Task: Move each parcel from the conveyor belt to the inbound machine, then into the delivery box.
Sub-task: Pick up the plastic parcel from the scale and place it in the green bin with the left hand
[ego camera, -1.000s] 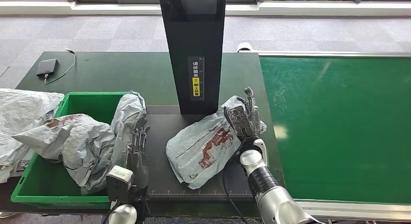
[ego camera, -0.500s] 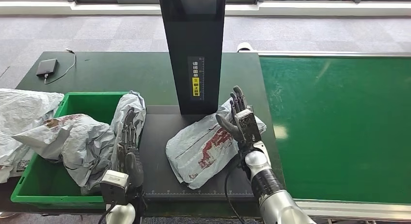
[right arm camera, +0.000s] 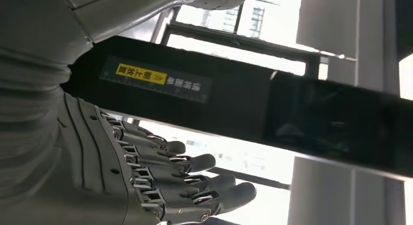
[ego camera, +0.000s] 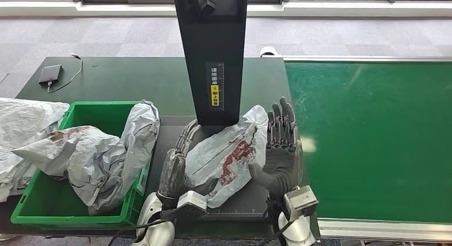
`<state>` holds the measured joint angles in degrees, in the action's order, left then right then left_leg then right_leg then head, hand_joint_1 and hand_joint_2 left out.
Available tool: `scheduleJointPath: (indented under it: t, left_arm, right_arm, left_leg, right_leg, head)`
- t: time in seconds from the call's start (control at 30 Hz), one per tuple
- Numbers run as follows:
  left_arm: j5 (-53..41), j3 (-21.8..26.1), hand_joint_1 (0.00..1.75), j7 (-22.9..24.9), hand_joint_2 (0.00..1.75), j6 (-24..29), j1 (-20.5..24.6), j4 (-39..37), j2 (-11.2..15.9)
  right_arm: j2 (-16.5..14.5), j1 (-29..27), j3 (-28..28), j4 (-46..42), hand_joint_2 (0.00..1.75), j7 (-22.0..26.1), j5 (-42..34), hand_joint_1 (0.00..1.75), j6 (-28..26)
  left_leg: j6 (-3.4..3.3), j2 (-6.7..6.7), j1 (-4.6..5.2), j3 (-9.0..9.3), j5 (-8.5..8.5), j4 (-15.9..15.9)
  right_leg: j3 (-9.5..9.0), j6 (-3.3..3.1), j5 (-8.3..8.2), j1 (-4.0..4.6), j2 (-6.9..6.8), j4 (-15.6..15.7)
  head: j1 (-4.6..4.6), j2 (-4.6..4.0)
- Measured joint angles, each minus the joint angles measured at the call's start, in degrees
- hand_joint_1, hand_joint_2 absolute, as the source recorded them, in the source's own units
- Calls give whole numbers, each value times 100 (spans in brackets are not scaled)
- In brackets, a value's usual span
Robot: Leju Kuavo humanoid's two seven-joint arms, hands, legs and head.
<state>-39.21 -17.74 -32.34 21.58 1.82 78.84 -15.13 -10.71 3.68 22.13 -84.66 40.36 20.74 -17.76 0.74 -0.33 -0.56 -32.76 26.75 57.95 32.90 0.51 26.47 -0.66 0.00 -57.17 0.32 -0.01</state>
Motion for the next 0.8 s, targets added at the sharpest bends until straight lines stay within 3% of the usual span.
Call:
scheduleJointPath:
  t: [0.17, 0.3, 0.57, 0.8]
  left_arm:
    - [-679, -161, 0, 392, 175, -33, 384, -935, 19]
    - [-929, -244, 0, 590, 175, -63, 639, -1544, 14]
    - [-1844, -503, 0, 1030, 175, -435, 1418, -3173, -160]
    - [-1934, -587, 0, 1058, 175, -458, 1769, -3858, -319]
  right_arm:
    - [541, -592, 828, -1156, 175, 8, 576, 0, -1078]
    - [738, -818, 1190, -1606, 175, -15, 848, 0, -1330]
    - [816, -1277, 1260, -1974, 175, -194, 1268, 0, -1858]
    - [805, -1408, 1182, -2089, 175, -220, 1305, 0, -1862]
  left_leg:
    - [-2, 3, 0, 0, 2, 0]
    - [-1, 7, 0, 4, 0, 0]
    - [1, 10, 0, 5, -3, 0]
    - [0, 11, 0, 6, -3, 0]
  right_leg:
    - [1, 0, 0, 1, 2, 1]
    - [1, -2, -1, 2, 7, -1]
    - [-3, -2, -6, 0, 10, -2]
    - [-5, -1, -7, 0, 12, -1]
  head:
    - [1, 1]
    - [0, 1]
    - [2, 1]
    - [1, 1]
